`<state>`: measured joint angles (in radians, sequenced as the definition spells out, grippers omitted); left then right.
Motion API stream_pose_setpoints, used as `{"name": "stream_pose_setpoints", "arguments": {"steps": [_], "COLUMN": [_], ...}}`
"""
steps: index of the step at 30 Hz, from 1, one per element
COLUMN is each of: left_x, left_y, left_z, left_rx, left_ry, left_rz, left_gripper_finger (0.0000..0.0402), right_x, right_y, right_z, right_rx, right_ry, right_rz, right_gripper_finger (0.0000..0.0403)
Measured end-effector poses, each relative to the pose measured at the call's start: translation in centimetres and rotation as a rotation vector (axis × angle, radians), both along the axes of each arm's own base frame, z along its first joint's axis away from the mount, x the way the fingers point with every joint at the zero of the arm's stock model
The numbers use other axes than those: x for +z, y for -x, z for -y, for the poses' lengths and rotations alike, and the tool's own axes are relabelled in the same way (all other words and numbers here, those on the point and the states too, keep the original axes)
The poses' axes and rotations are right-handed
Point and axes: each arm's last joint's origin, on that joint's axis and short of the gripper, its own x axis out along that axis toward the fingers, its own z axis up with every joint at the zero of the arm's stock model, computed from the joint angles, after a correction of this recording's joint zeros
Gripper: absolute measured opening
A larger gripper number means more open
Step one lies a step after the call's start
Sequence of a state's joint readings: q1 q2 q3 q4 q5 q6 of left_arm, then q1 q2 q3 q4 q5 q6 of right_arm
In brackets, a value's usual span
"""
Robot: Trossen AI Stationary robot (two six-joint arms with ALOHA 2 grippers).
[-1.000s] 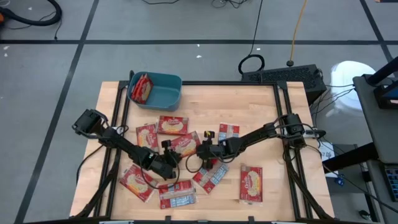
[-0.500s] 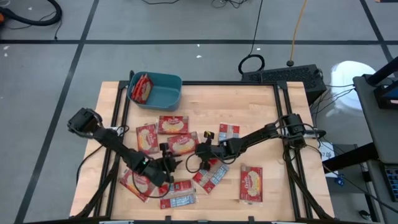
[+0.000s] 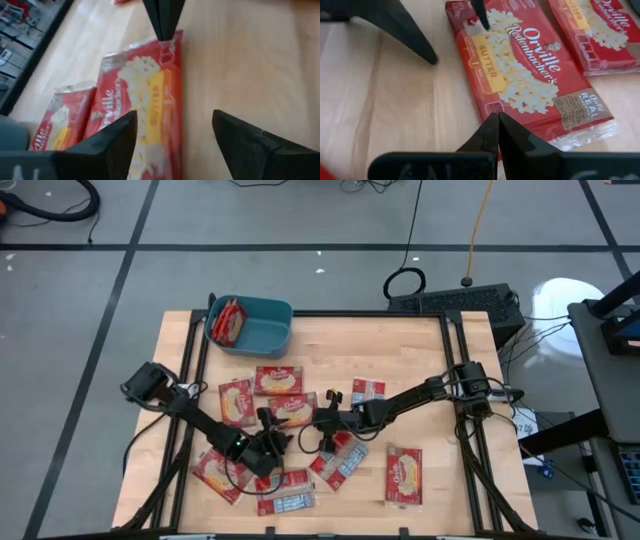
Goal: Sort popcorn bags into baskets
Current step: Put the red popcorn bag into the blue bin
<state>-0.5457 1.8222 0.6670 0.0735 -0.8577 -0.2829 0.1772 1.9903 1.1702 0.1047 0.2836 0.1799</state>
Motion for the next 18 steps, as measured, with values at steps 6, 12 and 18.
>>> {"name": "stream_pose_setpoints", "arguments": {"steps": [6,12,18], "left_x": [-0.1,-0.2,-0.2], "left_y": [-0.1,-0.1,0.0], "left_z": [-0.3,-0.4,-0.5], "left_rx": [-0.005,0.006,0.014], "left_ry": [-0.001,0.007,0.020], "left_rz": [-0.021,-0.021,-0.022], "left_gripper_finger": [0.0210,0.0180,0.0171], "right_x": [-0.1,-0.2,-0.4], "right_y": [0.1,0.8,1.1], "right_z": [-0.1,-1.7,-2.1], "right_rx": [0.009,-0.004,-0.004], "right_ry": [0.009,0.181,0.216], "right_rz": [-0.017,-0.043,-0.072], "right_gripper_finger": [0.0000,0.0045,0.0143]}}
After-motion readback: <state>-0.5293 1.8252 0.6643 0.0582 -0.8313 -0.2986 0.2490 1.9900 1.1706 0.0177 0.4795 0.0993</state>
